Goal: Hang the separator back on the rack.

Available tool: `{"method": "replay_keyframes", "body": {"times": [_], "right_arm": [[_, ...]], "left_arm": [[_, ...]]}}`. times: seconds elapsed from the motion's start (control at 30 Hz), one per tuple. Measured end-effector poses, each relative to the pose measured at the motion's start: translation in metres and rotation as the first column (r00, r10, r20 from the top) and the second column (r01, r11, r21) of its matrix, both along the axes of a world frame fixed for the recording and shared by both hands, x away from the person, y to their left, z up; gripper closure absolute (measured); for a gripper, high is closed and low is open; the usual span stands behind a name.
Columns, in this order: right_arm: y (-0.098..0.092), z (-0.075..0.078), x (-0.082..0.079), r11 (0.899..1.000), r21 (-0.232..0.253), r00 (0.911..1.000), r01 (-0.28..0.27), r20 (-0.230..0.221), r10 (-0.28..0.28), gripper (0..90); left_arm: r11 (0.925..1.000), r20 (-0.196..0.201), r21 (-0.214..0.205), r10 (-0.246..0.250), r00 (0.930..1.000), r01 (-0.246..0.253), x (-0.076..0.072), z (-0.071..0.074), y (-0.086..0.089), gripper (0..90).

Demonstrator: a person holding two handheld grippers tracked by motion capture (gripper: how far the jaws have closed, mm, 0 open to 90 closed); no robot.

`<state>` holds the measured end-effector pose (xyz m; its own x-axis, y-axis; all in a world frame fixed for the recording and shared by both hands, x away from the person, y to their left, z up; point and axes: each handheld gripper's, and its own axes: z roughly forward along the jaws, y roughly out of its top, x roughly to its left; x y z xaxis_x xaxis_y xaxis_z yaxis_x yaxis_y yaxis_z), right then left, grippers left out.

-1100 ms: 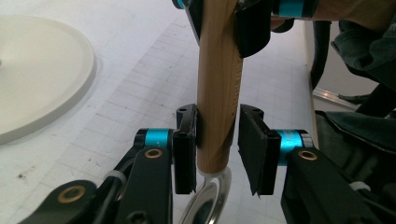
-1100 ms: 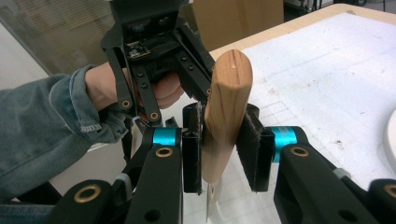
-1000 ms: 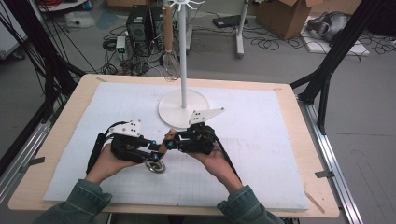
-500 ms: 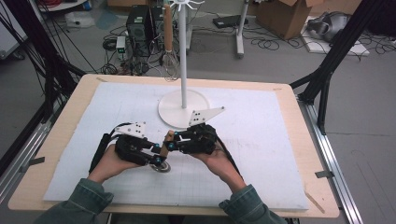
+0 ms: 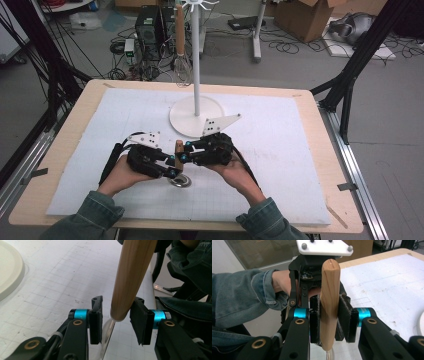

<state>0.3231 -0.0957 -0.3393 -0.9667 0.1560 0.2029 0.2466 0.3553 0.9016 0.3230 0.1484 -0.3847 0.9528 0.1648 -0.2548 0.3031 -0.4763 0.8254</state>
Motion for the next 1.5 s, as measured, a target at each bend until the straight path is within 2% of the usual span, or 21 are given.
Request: {"method": "replay_keyframes", "body": {"times": [0.17,0.23,0.3,0.47,0.57,0.67,0.8,0.87,0.97,1.17,1.3,1.33,1.4,1.5], "right_arm": [[-0.001,0.001,-0.001,1.0,0.006,1.0,-0.005,0.007,0.005,72.6],[-0.002,0.001,-0.001,1.0,0.006,1.0,-0.006,0.006,0.006,72.6],[-0.002,0.001,-0.002,1.0,0.0,1.0,0.0,0.009,0.0,72.6],[-0.003,-0.003,-0.002,1.0,0.022,0.9997,0.02,0.013,-0.02,71.9],[-0.002,-0.004,-0.004,0.999,0.025,0.9993,0.026,0.027,-0.027,68.7],[0.002,-0.01,-0.006,1.0,0.005,0.999,0.021,0.039,-0.021,65.9],[0.003,-0.021,-0.006,0.999,0.018,0.9988,0.038,0.03,-0.038,66.2],[0.005,-0.025,-0.007,0.999,0.015,0.9986,0.047,0.022,-0.047,66.6],[0.005,-0.029,-0.007,0.998,0.04,0.998,0.057,0.026,-0.058,68.7],[0.005,-0.036,-0.006,0.996,0.057,0.9972,0.073,0.013,-0.074,71.0],[0.005,-0.038,-0.003,0.995,0.08,0.9981,0.061,-0.002,-0.061,71.9],[0.005,-0.039,-0.003,0.995,0.081,0.9983,0.059,-0.002,-0.059,72.0],[0.005,-0.038,-0.003,0.996,0.079,0.9989,0.047,-0.001,-0.047,72.1],[0.001,-0.037,-0.001,0.997,0.072,0.9991,0.042,-0.003,-0.041,72.2]], "left_arm": [[0.9999,0.007,-0.012,-0.002,1.0,0.002,0.0,0.001,-0.003,63.0],[0.9999,0.008,-0.011,-0.011,0.9999,0.011,-0.001,0.001,-0.004,66.1],[0.9998,0.03,-0.004,-0.019,0.9994,0.019,-0.002,0.001,-0.005,70.4],[0.9999,0.057,0.006,-0.009,0.9983,0.009,-0.004,0.002,-0.006,72.1],[1.0,0.054,0.007,-0.003,0.9985,0.003,-0.004,0.002,-0.006,72.3],[0.9999,0.058,0.012,-0.005,0.9983,0.004,-0.003,0.002,-0.005,72.4],[0.9999,0.067,0.016,0.005,0.9978,-0.006,-0.003,0.002,-0.005,72.4],[0.9998,0.059,0.014,0.011,0.9982,-0.012,-0.003,0.002,-0.005,72.4],[0.9998,0.058,0.011,0.017,0.9982,-0.017,-0.003,0.001,-0.005,72.4],[0.9995,0.048,-0.005,0.032,0.9984,-0.032,-0.003,-0.001,-0.004,72.3],[0.999,0.061,-0.009,0.043,0.9972,-0.043,-0.005,-0.001,-0.002,71.1],[0.9987,0.07,-0.008,0.051,0.9962,-0.051,-0.005,0.0,-0.001,69.0],[0.9974,0.057,-0.026,0.069,0.996,-0.067,-0.006,0.001,0.003,62.9],[0.9941,0.081,-0.03,0.106,0.9911,-0.104,-0.009,0.004,0.012,54.8]]}}
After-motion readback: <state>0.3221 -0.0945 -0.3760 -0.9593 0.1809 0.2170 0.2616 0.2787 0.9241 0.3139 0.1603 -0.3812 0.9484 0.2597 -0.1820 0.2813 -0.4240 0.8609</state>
